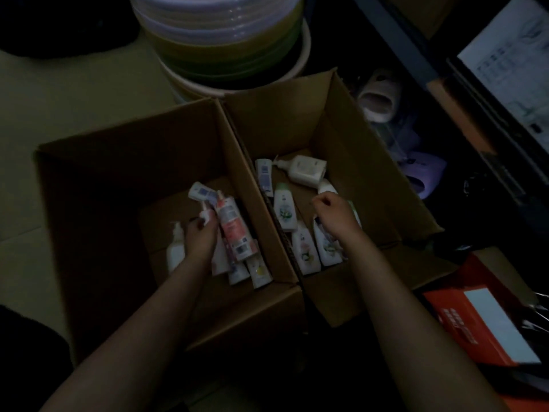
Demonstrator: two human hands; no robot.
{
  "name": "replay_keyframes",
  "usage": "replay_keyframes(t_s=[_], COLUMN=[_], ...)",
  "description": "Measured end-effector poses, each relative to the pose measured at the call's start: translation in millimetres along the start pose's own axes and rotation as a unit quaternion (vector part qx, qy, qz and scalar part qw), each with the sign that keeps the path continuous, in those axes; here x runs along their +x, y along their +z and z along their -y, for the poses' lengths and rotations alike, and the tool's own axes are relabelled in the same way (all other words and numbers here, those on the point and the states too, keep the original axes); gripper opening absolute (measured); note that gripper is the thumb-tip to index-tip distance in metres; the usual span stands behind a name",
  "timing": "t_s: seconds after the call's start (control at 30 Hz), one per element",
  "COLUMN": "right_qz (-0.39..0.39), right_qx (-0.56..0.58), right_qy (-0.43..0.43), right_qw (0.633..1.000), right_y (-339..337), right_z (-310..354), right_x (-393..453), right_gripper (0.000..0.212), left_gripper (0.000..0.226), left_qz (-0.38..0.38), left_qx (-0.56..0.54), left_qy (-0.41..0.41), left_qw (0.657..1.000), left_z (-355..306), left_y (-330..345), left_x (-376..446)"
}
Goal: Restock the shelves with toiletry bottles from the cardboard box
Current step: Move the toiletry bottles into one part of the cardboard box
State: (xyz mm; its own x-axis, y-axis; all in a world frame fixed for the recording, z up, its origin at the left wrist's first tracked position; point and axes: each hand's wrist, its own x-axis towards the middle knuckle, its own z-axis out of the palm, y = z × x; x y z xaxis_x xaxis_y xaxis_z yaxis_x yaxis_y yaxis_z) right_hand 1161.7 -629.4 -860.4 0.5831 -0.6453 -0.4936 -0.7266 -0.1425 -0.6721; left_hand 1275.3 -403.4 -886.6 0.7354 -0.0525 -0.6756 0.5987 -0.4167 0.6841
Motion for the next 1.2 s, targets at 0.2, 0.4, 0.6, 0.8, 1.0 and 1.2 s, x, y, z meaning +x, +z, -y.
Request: replay_keyframes(t_s=[0.2,0.4,0.6,0.8,1.0,1.2], right_qz=[-0.045,-0.058,-0.002,0.143,0.113,0.147], right_qx=[-0.065,-0.099,-0.283,-0.109,0.297,0.325], right_qy=[0.126,0.247,0.247,0.147,0.084,-0.035], right_qw=[0.989,0.962,0.927,0.973,0.945,0.933], right_y=[0,22,29,38,16,-12], right_z=[-41,-93,-138,-122,-28,54], right_x=[54,78,84,75,44,-14], right_gripper=[0.04,0.062,0.063,0.06,0.04,0.024], left_gripper=[0.093,0.081,0.041,0.054,0.064,0.09], left_qz=[0.112,0.09,0.069,0.08,0.106,0.23], left_qx=[-0.038,-0.024,-0.035,-0.027,-0.04,-0.205], left_qy=[0.075,0.095,0.125,0.121,0.097,-0.032], left_qw=[0.99,0.991,0.989,0.989,0.989,0.951], left_z=[-50,-45,-36,-37,-43,-52], left_y=[71,91,86,89,86,47], left_x=[-42,-36,-31,-32,-41,-51])
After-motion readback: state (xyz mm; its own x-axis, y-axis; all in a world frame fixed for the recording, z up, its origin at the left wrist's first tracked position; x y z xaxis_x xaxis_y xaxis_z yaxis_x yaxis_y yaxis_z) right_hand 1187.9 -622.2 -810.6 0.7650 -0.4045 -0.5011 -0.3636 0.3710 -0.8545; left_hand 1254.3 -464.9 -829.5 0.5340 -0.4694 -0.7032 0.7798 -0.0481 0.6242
